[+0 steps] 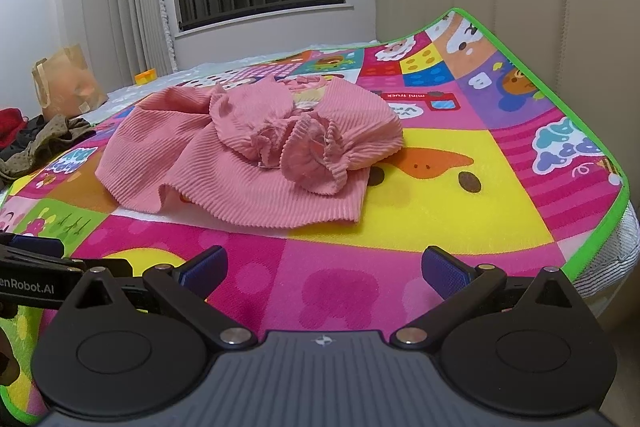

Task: Fold clothes
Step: 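Approach the crumpled pink sweater with both grippers open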

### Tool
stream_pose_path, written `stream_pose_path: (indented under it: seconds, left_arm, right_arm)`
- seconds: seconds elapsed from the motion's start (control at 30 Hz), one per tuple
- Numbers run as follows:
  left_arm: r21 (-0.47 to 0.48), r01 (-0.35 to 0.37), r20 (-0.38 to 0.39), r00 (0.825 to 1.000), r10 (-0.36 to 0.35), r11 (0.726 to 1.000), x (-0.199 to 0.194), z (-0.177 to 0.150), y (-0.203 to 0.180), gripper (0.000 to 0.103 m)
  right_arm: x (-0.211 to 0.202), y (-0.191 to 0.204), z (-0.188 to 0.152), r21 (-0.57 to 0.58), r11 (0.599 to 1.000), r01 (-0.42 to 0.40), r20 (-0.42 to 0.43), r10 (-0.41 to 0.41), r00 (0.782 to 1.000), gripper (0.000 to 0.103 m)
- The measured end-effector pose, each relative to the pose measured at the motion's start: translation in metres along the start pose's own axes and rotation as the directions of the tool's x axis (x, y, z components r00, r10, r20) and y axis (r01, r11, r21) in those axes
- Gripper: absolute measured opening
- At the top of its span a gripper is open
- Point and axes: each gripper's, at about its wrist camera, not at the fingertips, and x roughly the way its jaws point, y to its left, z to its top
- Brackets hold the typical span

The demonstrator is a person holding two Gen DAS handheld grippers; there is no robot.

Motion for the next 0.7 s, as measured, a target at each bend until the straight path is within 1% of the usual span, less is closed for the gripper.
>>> stream_pose_path:
  seconds: [0.7]
  left_arm:
    - [0.020,-0.005,-0.007,1.000,0.005,1.000,0.017,0.008,-0.001,0.103]
  right_arm:
    - [0.017,-0.009,-0.001,0.003,1.000,0.011,-0.032,-0.011,0.999,0.103]
